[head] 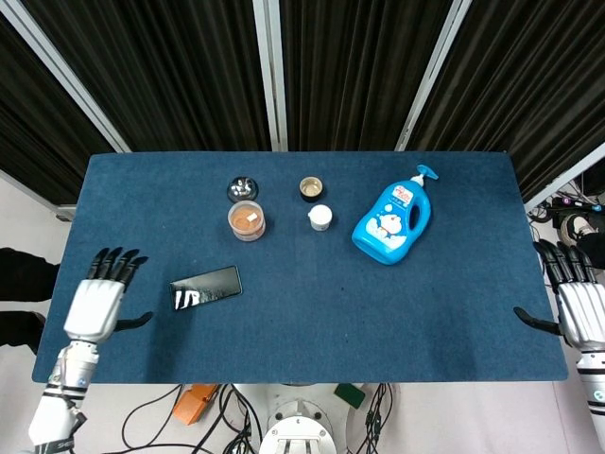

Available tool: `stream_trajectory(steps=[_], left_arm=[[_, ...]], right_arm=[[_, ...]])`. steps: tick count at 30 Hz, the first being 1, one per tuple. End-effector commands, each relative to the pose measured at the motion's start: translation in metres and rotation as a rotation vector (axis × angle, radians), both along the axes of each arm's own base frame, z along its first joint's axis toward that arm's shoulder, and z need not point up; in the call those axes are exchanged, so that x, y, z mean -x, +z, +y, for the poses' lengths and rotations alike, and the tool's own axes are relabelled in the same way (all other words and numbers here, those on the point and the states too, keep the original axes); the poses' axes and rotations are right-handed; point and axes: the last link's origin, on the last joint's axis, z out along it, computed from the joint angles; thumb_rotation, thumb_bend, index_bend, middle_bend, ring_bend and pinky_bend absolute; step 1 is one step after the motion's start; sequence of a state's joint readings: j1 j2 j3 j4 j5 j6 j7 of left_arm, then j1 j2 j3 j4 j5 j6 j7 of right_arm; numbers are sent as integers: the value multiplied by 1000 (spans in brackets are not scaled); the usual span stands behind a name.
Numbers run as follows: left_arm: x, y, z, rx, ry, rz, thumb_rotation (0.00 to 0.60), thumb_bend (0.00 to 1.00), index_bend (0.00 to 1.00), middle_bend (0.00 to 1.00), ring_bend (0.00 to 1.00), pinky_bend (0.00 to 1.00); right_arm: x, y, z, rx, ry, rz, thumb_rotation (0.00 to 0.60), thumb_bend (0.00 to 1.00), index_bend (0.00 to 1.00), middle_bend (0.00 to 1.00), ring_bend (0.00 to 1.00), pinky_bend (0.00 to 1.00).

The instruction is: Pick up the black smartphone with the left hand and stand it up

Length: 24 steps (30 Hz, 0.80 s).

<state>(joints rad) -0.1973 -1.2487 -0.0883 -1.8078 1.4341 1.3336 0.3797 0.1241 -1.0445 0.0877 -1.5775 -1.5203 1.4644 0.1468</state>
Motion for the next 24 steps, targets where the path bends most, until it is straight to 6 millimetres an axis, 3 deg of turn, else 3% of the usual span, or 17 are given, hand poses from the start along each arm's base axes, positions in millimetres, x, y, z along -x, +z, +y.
stream_trajectory(steps=[1,5,11,24], left_arm=[[-32,-34,18,102,-23,-24,600,112,236,102,82,14],[-46,-62,28,142,-8,-14,600,112,254,109,84,14],[-50,-94,30,173,54,3,600,112,258,112,38,14],[-42,-125,35,145,170,48,600,156,271,102,0,14]], right_arm=[[1,1,1,3,-6,-1,600,230,38,118,0,65],[5,1,2,2,-21,-5,600,229,37,118,0,66],[8,-2,1,-10,-31,-9,600,229,38,118,0,66],[10,-5,-1,-19,-41,-8,600,229,38,118,0,66]])
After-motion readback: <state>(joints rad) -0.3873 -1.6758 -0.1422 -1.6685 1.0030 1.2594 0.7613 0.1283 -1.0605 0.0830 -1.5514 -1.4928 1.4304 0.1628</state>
